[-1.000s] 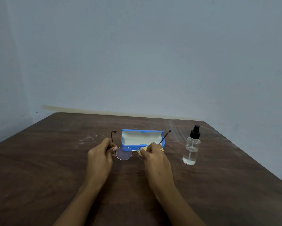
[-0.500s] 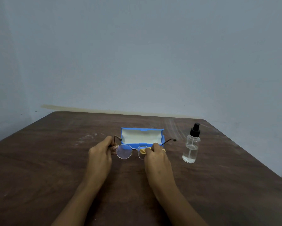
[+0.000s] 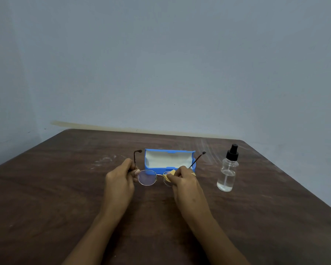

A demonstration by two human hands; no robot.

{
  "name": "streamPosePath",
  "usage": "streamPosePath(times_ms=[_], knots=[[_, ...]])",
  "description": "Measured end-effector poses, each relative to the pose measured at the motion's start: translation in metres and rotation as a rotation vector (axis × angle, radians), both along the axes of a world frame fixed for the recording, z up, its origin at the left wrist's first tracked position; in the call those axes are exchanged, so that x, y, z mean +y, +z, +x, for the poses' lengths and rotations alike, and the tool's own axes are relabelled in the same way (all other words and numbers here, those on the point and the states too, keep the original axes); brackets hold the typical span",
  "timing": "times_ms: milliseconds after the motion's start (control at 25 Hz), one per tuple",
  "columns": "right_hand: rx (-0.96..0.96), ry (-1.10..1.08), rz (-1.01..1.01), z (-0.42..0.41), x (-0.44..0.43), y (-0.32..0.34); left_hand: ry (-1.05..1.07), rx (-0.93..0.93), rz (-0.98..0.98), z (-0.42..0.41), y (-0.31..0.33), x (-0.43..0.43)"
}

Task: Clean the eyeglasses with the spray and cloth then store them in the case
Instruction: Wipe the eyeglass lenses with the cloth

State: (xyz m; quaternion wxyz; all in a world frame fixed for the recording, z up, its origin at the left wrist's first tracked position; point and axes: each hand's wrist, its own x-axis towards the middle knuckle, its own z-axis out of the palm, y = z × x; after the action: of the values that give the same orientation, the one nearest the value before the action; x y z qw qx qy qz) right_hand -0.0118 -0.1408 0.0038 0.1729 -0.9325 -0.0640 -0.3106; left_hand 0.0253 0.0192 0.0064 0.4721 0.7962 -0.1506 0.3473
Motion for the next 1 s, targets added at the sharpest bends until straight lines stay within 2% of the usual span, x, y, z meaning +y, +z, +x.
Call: streamPosePath(times_ms=[440, 520, 640, 760, 880, 1000], knots=[[0.078, 0.246, -0.152, -0.002, -0.014, 0.014, 0.074, 0.085, -0.030, -0.003, 0.007, 0.005], [0.050, 0.235, -0.191, 0.001, -0.016, 0.009, 0.081, 0.105, -0.028, -0.003, 0.007, 0.004], [0.088, 0.108, -0.087, -0.001, -0.012, 0.007, 0.082, 0.123, -0.049, 0.001, 0.005, 0.007], [0.015, 0.028, -0.154, -0.008, -0.007, 0.008, 0.060, 0.119, -0.067, 0.001, 0.006, 0.005], [0.147, -0.064, -0.159, -0.015, 0.001, 0.016, -0.009, 0.069, -0.036, -0.004, 0.008, 0.001], [0.170, -0.105, -0.172, -0.017, 0.007, 0.020, -0.045, 0.038, 0.006, -0.004, 0.006, -0.002]])
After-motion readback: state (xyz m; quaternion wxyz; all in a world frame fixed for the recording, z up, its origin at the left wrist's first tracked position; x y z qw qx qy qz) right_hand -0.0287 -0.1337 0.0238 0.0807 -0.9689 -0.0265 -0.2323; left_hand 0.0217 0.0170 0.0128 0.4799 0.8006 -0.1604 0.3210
